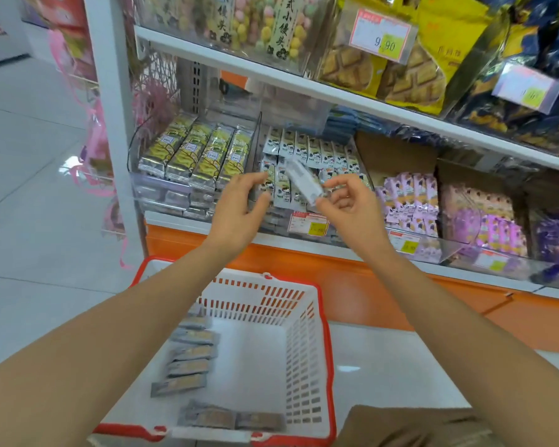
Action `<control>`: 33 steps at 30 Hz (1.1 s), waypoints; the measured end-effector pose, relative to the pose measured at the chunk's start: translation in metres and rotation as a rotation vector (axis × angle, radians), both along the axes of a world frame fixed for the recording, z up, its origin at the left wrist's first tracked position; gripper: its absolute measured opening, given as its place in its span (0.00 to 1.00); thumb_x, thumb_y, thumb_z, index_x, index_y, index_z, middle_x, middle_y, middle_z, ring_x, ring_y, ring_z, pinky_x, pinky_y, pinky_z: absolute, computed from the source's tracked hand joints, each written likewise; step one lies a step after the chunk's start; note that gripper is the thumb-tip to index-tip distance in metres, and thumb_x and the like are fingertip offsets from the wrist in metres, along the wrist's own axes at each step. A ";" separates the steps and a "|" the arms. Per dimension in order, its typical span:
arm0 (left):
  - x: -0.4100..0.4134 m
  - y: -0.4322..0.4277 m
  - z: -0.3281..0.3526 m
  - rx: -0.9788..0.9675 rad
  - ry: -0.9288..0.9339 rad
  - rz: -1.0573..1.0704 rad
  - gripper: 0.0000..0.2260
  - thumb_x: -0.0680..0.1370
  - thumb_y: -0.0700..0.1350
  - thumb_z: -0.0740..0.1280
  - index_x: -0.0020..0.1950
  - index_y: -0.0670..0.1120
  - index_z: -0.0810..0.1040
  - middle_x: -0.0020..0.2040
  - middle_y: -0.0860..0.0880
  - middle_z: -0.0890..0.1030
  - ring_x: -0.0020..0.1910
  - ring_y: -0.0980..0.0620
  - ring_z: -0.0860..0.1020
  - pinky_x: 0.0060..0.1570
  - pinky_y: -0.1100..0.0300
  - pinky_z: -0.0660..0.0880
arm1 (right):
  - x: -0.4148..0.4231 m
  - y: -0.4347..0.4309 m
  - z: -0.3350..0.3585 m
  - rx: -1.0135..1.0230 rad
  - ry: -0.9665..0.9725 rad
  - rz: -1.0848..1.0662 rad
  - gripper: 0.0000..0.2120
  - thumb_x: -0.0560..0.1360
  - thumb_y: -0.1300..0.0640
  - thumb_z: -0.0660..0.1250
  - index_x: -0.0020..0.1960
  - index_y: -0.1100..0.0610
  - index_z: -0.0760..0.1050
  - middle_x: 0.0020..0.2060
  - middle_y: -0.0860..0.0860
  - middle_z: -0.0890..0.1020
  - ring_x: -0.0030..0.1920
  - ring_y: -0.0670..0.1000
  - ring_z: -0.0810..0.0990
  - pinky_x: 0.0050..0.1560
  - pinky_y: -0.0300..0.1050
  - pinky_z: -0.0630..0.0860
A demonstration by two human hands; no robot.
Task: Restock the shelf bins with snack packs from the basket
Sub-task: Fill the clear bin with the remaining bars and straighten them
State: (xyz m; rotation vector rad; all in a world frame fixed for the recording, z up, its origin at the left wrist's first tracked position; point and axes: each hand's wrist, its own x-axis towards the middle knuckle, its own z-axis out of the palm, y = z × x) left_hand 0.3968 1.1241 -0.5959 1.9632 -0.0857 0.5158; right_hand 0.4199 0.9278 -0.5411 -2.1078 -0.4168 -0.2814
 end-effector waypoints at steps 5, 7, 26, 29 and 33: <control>0.012 0.017 -0.007 0.473 -0.132 0.141 0.19 0.77 0.40 0.66 0.69 0.44 0.74 0.71 0.44 0.71 0.74 0.43 0.62 0.74 0.44 0.56 | 0.034 -0.004 0.006 -0.185 -0.085 -0.207 0.08 0.72 0.56 0.72 0.49 0.52 0.76 0.32 0.49 0.75 0.33 0.48 0.74 0.35 0.45 0.73; 0.015 0.022 -0.015 0.608 -0.111 0.158 0.23 0.77 0.41 0.68 0.71 0.43 0.71 0.75 0.43 0.66 0.78 0.41 0.56 0.76 0.43 0.48 | 0.041 0.001 0.002 -0.292 -0.129 -0.227 0.08 0.72 0.55 0.72 0.50 0.53 0.76 0.30 0.49 0.74 0.31 0.48 0.73 0.31 0.41 0.67; 0.020 0.033 -0.032 0.826 -0.027 0.121 0.32 0.78 0.45 0.66 0.79 0.44 0.57 0.80 0.44 0.54 0.80 0.45 0.48 0.77 0.47 0.40 | 0.060 0.017 -0.018 -0.522 -0.100 -0.262 0.19 0.72 0.47 0.73 0.57 0.58 0.78 0.55 0.56 0.74 0.52 0.55 0.77 0.51 0.48 0.74; 0.016 0.035 -0.032 0.818 -0.064 0.116 0.30 0.77 0.44 0.67 0.78 0.43 0.61 0.79 0.43 0.56 0.79 0.44 0.49 0.77 0.47 0.41 | 0.060 0.019 -0.017 -0.540 -0.094 -0.268 0.19 0.72 0.45 0.73 0.55 0.57 0.77 0.54 0.55 0.75 0.50 0.55 0.76 0.48 0.47 0.73; -0.002 0.046 -0.038 0.749 -0.110 0.139 0.29 0.75 0.39 0.67 0.76 0.42 0.65 0.78 0.42 0.60 0.78 0.42 0.54 0.76 0.47 0.46 | 0.044 0.027 -0.018 -0.466 -0.196 -0.183 0.14 0.74 0.47 0.71 0.54 0.54 0.74 0.49 0.48 0.73 0.47 0.47 0.72 0.44 0.42 0.68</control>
